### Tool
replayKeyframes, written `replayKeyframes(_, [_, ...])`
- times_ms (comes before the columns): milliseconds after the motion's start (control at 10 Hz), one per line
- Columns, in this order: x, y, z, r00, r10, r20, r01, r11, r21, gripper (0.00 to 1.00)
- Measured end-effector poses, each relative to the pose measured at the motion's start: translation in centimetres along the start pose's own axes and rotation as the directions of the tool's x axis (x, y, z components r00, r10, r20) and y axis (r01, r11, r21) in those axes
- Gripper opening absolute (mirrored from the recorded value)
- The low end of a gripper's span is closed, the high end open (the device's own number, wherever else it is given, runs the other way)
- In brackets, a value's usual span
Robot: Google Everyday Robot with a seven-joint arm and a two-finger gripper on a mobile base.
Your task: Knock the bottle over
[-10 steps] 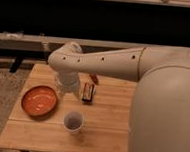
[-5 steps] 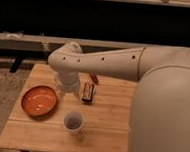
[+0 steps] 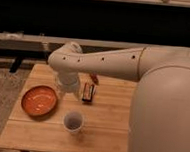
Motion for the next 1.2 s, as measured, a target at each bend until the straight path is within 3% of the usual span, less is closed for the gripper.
replayKeyframes(700, [-0.6, 0.0, 0.0, 1.000, -0.001, 0.013, 0.001, 1.000, 0.002, 0.65])
replayKeyframes(900, [-3.1, -0.2, -0.1, 0.999, 0.006, 0.045, -0.006, 1.000, -0.004, 0.65])
replayKeyframes(1200, [-9.5, -1.6, -0.1, 0.996, 0.014, 0.091, -0.013, 1.000, -0.014, 0.65])
